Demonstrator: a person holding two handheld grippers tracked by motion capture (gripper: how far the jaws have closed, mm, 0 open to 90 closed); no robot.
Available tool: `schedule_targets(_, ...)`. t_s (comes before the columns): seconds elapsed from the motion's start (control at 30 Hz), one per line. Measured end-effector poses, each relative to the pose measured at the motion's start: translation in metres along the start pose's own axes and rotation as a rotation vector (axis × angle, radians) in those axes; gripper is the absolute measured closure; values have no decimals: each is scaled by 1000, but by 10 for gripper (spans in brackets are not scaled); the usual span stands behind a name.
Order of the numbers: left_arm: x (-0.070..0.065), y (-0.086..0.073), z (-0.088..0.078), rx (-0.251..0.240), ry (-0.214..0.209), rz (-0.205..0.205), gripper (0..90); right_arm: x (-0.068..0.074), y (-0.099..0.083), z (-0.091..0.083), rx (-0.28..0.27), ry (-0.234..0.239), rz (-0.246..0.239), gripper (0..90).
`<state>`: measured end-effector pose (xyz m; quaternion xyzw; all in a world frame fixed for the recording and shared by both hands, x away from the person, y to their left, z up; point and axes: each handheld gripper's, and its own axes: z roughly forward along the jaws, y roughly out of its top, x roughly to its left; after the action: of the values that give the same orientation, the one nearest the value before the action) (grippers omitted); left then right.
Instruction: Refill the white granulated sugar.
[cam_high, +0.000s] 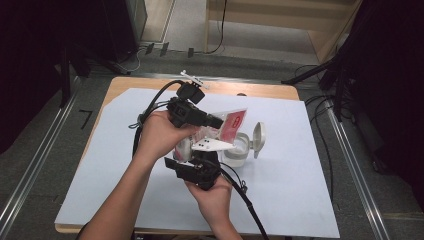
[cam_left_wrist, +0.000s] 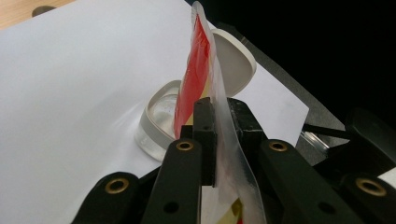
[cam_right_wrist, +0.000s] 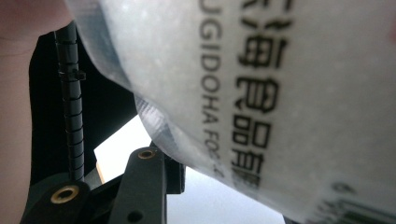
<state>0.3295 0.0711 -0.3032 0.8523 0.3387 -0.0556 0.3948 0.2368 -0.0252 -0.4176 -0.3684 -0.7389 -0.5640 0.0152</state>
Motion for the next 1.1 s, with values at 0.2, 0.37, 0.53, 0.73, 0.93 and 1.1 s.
schedule_targets(0.2, 1, 0, 0, 1, 4, 1, 836, 0, 1, 1, -1, 5, 1, 634)
schedule_targets(0.37, 0, 0, -1, 7, 7, -3, 839, 1, 1, 1, 3, 8, 6, 630)
schedule_targets(0.53, -1, 0, -2, 9, 17, 10, 838, 2, 1, 1, -1, 16, 8, 624)
schedule_targets(0.73, -4, 1, -2, 10, 20, 11, 835, 3, 0, 1, -12, 12, 10, 633)
schedule_targets(0.93, -5, 0, -1, 7, 13, 10, 835, 3, 0, 1, -13, 12, 7, 633)
schedule_targets(1.1, -5, 0, -1, 8, 11, 13, 834, 3, 0, 1, -14, 9, 8, 634)
